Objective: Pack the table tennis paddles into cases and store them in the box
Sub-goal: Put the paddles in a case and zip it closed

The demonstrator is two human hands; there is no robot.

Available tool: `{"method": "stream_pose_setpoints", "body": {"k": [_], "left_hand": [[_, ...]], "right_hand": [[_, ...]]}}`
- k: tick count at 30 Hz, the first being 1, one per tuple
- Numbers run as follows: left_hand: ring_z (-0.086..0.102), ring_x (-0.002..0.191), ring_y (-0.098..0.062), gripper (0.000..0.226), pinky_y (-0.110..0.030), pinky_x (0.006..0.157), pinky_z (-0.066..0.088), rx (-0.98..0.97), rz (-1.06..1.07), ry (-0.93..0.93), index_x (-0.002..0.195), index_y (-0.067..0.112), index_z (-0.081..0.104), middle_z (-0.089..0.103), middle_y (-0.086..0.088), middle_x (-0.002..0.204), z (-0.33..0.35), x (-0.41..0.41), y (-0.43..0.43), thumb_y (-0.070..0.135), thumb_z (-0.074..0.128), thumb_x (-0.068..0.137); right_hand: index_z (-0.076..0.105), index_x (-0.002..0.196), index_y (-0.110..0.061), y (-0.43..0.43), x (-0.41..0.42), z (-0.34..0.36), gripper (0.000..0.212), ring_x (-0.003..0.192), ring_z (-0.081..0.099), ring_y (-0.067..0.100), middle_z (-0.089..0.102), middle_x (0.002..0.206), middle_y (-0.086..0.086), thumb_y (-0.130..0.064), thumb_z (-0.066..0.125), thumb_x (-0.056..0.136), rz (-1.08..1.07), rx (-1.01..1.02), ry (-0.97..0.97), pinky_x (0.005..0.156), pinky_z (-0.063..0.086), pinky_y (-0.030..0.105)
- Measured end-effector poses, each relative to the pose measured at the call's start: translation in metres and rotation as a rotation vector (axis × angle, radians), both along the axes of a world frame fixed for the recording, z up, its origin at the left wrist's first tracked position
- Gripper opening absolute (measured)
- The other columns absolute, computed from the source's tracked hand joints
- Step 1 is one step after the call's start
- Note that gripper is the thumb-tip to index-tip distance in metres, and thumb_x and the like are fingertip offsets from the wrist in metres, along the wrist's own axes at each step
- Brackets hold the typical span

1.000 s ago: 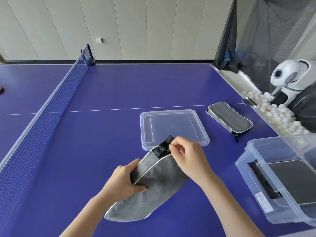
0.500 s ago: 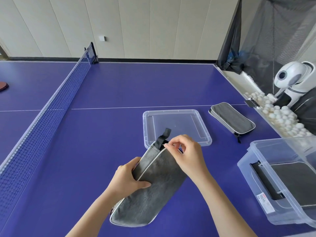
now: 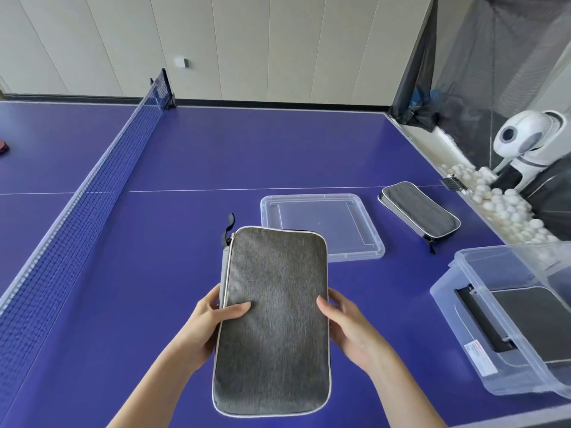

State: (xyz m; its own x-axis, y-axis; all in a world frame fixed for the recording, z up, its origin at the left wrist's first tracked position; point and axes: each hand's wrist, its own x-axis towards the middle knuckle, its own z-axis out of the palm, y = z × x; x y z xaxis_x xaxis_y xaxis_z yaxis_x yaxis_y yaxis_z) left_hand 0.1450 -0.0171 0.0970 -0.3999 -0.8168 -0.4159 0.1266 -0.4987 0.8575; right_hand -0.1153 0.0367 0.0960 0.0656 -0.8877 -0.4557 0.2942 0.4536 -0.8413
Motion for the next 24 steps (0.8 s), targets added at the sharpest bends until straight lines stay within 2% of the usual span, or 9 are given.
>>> {"method": "stream_pose_setpoints", "body": {"k": [2, 6, 10, 15, 18, 22, 24], "left_hand": [[0.069, 0.102, -0.031, 0.061, -0.034, 0.071, 0.058, 0.016, -0.031, 0.003, 0.108, 0.028, 0.068, 0.07, -0.009, 0.114, -0.004, 0.002, -0.002, 0.03, 0.09, 0.051], [0.069, 0.102, -0.027, 0.075, -0.033, 0.072, 0.058, 0.033, -0.108, -0.004, 0.116, 0.027, 0.063, 0.071, -0.006, 0.114, -0.009, 0.0, -0.008, 0.035, 0.093, 0.048], [0.069, 0.102, -0.025, 0.075, -0.034, 0.076, 0.057, 0.065, -0.192, 0.001, 0.12, 0.026, 0.06, 0.072, -0.006, 0.112, -0.017, -0.012, -0.013, 0.032, 0.091, 0.051], [0.068, 0.106, -0.029, 0.075, -0.044, 0.092, 0.052, 0.104, -0.268, 0.03, 0.123, 0.021, 0.059, 0.07, -0.01, 0.115, -0.026, -0.033, -0.009, 0.035, 0.089, 0.055], [0.067, 0.107, -0.029, 0.075, -0.044, 0.089, 0.055, 0.12, -0.316, 0.041, 0.125, 0.021, 0.057, 0.07, -0.01, 0.117, -0.027, -0.049, -0.003, 0.035, 0.088, 0.059], [0.067, 0.109, -0.027, 0.072, -0.036, 0.081, 0.056, 0.102, -0.385, 0.046, 0.127, 0.023, 0.056, 0.069, -0.008, 0.119, -0.016, -0.079, 0.009, 0.035, 0.086, 0.062], [0.066, 0.109, -0.027, 0.069, -0.036, 0.083, 0.055, 0.083, -0.402, 0.048, 0.127, 0.023, 0.056, 0.069, -0.008, 0.119, -0.01, -0.097, 0.017, 0.034, 0.084, 0.065]], "right_hand": [[0.06, 0.12, -0.012, 0.001, 0.003, -0.001, 0.054, 0.096, 0.069, 0.018, 0.071, 0.11, 0.006, -0.034, 0.075, 0.073, -0.017, -0.002, 0.063, 0.074, 0.054, 0.028], [0.061, 0.117, -0.013, 0.009, 0.004, -0.004, 0.059, 0.102, 0.068, 0.019, 0.072, 0.109, 0.004, -0.037, 0.079, 0.067, -0.1, 0.016, 0.12, 0.08, 0.053, 0.032], [0.061, 0.115, -0.014, 0.023, 0.0, -0.004, 0.062, 0.102, 0.068, 0.019, 0.072, 0.108, 0.002, -0.038, 0.081, 0.062, -0.192, 0.031, 0.177, 0.094, 0.052, 0.044], [0.061, 0.114, -0.017, 0.049, -0.015, -0.001, 0.062, 0.098, 0.069, 0.016, 0.073, 0.106, 0.0, -0.039, 0.082, 0.06, -0.276, 0.046, 0.204, 0.084, 0.055, 0.034], [0.062, 0.113, -0.018, 0.066, -0.027, 0.002, 0.062, 0.098, 0.07, 0.016, 0.073, 0.105, -0.001, -0.04, 0.081, 0.059, -0.318, 0.051, 0.225, 0.087, 0.054, 0.037], [0.062, 0.111, -0.02, 0.09, -0.052, 0.011, 0.057, 0.094, 0.07, 0.013, 0.074, 0.103, -0.003, -0.038, 0.08, 0.06, -0.374, 0.024, 0.219, 0.069, 0.056, 0.022], [0.062, 0.112, -0.018, 0.102, -0.067, 0.015, 0.056, 0.094, 0.07, 0.013, 0.074, 0.103, -0.003, -0.037, 0.079, 0.061, -0.405, 0.014, 0.217, 0.069, 0.055, 0.021]]}}
